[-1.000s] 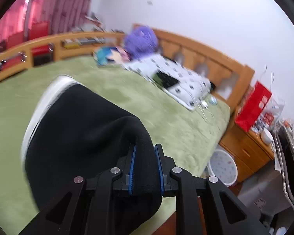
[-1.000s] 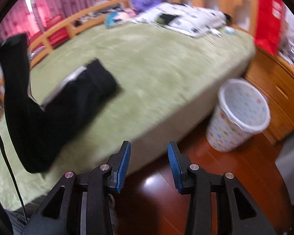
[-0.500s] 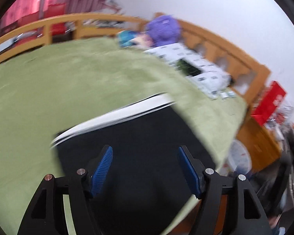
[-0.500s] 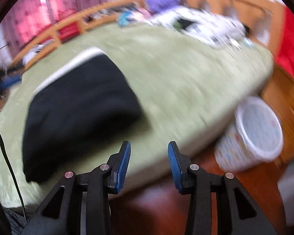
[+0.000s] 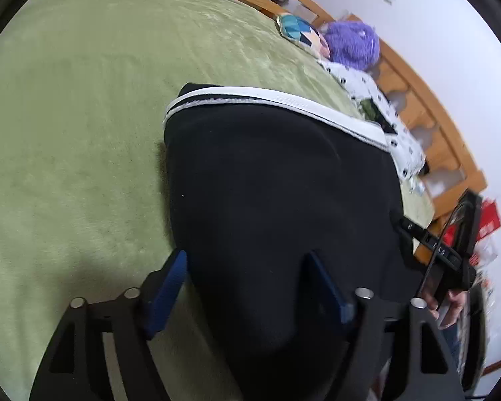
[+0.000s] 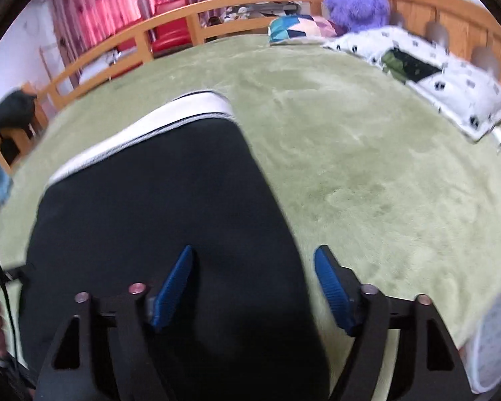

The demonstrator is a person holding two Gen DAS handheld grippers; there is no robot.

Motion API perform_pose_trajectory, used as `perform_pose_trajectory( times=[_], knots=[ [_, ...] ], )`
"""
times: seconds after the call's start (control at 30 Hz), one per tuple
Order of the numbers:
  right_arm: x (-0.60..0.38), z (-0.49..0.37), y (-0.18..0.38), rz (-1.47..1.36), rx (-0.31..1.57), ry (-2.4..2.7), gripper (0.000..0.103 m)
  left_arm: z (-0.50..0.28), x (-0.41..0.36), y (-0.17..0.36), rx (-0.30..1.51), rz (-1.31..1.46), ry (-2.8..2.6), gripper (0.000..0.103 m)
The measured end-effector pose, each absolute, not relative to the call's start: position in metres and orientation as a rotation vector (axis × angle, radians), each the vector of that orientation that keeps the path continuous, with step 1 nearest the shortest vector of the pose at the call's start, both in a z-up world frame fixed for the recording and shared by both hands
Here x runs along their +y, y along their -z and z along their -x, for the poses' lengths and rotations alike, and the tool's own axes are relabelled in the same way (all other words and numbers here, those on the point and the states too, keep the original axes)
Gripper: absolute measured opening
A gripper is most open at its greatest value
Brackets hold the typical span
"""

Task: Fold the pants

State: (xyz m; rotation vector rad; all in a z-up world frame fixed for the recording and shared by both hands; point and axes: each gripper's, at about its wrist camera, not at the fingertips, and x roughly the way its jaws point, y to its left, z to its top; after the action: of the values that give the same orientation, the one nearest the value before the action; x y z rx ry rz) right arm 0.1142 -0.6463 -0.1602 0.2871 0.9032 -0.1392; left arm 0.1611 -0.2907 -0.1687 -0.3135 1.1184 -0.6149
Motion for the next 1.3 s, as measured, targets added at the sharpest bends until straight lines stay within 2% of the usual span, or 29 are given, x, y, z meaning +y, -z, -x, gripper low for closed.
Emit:
perform_pose_trajectory(
  times=[0.1, 0.23, 0.3, 0.33, 0.4, 0.47, 0.53, 0.57, 0.67, 0.73, 0.83, 1.07, 1.3],
  knots=[
    [-0.657, -0.127, 0.172, -0.349, 0.941, 0.092, 0.08, -0.172, -0.295, 0.18, 1.123, 0.362, 0.623, 0.084],
    [-0.662, -0.14, 0.191, -0.451, 0.96, -0.01, 0.08, -0.18, -0.294, 0.189, 1.132, 0.429, 0.64, 0.083],
    [-0.662, -0.144, 0.2, -0.502, 0.966, -0.056, 0.078, -0.18, -0.294, 0.19, 1.13, 0.432, 0.639, 0.069],
    [-0.66, -0.143, 0.202, -0.515, 0.962, -0.07, 0.075, -0.181, -0.295, 0.19, 1.13, 0.427, 0.638, 0.065],
    [-0.653, -0.141, 0.204, -0.506, 0.955, -0.075, 0.071, -0.183, -0.293, 0.189, 1.125, 0.433, 0.647, 0.048],
    [-0.644, -0.14, 0.196, -0.461, 0.947, -0.042, 0.066, -0.185, -0.288, 0.185, 1.126, 0.444, 0.662, 0.037],
    [-0.637, -0.134, 0.184, -0.434, 0.919, -0.004, 0.049, -0.185, -0.279, 0.176, 1.108, 0.463, 0.684, 0.029],
    [-0.632, -0.132, 0.177, -0.418, 0.912, 0.008, 0.045, -0.183, -0.275, 0.167, 1.098, 0.453, 0.706, 0.026],
    [-0.604, -0.119, 0.149, -0.366, 0.865, 0.047, 0.027, -0.178, -0.263, 0.147, 1.08, 0.44, 0.736, 0.023],
    [-0.582, -0.114, 0.126, -0.358, 0.828, 0.05, 0.023, -0.176, -0.25, 0.135, 1.074, 0.45, 0.766, 0.021],
    [-0.546, -0.118, 0.108, -0.332, 0.82, 0.04, 0.022, -0.172, -0.224, 0.111, 1.015, 0.394, 0.737, 0.021],
    [-0.438, -0.136, 0.098, -0.41, 0.794, -0.115, 0.021, -0.187, -0.091, 0.055, 0.926, 0.346, 0.589, 0.02],
    [-0.321, -0.188, 0.098, -0.443, 0.787, -0.262, 0.021, -0.21, 0.022, 0.046, 0.92, 0.327, 0.445, 0.02]
  ],
)
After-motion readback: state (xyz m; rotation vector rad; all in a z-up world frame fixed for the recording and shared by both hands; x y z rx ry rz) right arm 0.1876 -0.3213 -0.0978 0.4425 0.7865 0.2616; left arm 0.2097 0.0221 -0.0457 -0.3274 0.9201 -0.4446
